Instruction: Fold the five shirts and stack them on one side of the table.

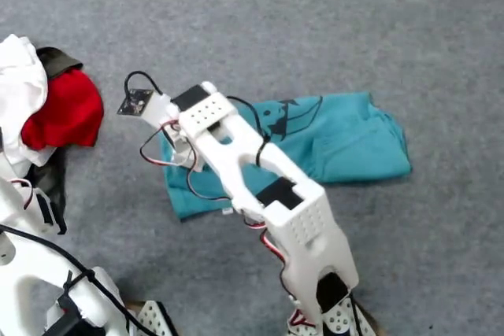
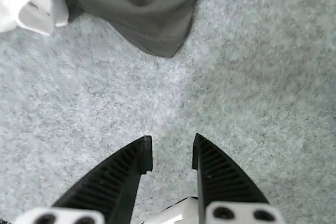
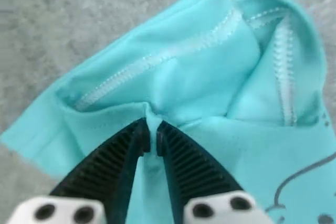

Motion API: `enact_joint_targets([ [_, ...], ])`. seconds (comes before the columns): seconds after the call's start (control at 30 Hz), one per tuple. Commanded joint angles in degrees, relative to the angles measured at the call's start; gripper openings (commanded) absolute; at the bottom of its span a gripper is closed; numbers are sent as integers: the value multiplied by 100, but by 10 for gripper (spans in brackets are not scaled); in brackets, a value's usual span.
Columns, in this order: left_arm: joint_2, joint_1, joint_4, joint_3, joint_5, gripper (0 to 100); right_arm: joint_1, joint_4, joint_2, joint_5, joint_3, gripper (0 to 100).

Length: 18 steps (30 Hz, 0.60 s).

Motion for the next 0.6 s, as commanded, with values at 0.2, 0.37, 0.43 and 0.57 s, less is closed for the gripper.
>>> enact_joint_targets([
  [0.2,-141,-31,26,-101,-26,152,-422,1574,-57,-53,-1499,13],
  [0.37,-141,-277,44,-435,-18,152,-791,2031,-57,-62,-1604,13],
  [0.43,-141,-479,44,-532,-35,152,-923,2207,-57,-70,-1578,13],
  [0.57,-141,-752,26,-585,-35,152,-1187,2224,-374,-290,-1385,13],
])
